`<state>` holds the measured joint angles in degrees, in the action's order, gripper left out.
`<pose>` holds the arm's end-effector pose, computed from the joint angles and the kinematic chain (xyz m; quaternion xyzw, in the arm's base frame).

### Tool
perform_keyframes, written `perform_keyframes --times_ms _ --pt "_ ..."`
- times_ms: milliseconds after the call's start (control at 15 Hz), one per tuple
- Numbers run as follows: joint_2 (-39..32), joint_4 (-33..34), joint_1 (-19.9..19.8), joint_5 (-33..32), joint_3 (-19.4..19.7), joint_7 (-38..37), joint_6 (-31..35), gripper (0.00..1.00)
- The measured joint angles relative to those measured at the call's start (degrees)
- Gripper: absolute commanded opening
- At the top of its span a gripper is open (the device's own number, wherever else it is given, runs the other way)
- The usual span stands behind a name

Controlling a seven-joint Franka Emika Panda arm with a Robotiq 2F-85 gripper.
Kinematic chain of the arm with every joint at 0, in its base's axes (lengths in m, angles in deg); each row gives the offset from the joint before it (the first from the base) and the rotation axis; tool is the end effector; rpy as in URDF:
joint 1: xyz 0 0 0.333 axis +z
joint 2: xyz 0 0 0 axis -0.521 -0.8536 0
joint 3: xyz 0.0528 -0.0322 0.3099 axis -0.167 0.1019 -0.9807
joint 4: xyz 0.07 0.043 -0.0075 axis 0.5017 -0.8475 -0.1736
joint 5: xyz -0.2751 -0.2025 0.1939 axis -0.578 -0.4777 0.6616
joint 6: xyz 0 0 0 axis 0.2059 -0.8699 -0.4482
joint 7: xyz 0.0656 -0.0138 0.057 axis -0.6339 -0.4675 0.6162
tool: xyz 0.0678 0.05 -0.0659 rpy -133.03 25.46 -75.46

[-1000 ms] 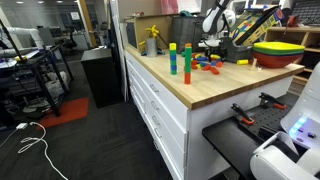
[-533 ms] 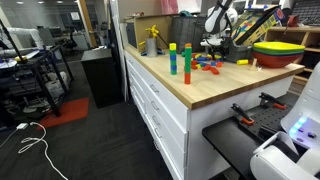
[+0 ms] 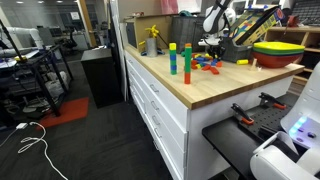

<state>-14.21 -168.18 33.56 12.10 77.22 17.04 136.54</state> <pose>0.5938 -0.1278 0.2398 0.7940 -0.5965 0.0613 0.0996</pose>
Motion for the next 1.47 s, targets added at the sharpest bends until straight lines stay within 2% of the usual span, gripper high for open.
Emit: perform_keyframes --times_ms 333,533,800,1067,1467 --pt "4.8 -4.4 1.2 1.4 -4.1 0.3 -0.2 0.08" --pt "9.7 -8.6 0.9 6.1 -6.0 1.7 -1.1 0.08" --pt "15.7 -11.4 -2.5 20.9 -8.1 9.8 -5.8 0.08" --pt "19.0 -11.7 -5.1 34.9 -8.4 17.0 -12.5 0.08" --pt "19.4 -13.4 -7.0 45.5 -8.4 20.4 -16.9 0.08"
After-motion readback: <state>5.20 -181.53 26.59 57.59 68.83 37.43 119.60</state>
